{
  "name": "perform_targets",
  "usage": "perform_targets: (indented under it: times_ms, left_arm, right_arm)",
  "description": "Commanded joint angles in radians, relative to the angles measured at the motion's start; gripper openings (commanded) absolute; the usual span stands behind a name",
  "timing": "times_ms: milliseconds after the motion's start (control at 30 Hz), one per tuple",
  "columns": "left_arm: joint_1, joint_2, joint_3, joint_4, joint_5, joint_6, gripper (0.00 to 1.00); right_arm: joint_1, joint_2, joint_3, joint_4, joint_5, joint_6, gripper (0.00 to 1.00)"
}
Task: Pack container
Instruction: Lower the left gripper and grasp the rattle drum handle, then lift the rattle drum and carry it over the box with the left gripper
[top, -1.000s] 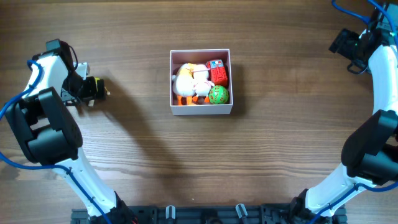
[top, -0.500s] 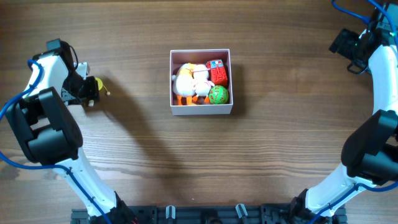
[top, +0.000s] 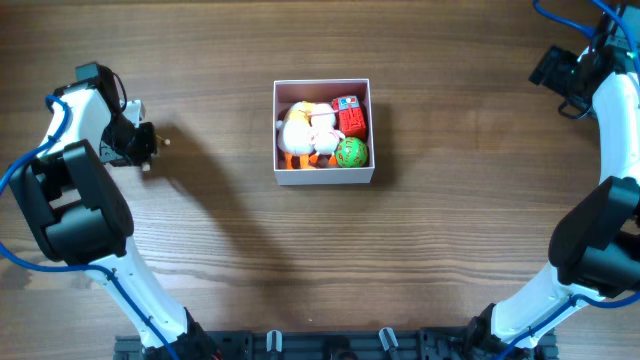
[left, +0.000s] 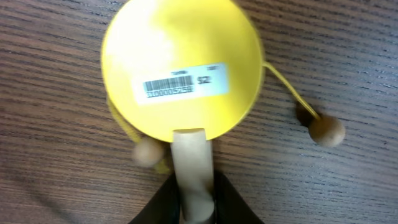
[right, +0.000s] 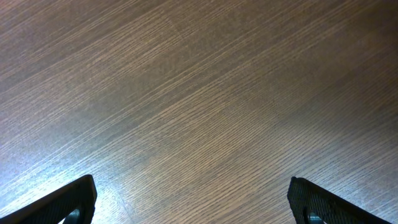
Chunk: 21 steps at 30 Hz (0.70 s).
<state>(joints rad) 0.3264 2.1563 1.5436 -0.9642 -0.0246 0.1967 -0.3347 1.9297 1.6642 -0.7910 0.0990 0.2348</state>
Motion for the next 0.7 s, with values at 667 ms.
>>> perform_targets:
  times_ms: [667]
  left_arm:
    - [-0.108,-0.126,0.092,-0.066,-0.021,-0.004,0.04]
  right_arm:
    - [0.001,0.001,-0.002,0.002,0.016,0.011,1.00]
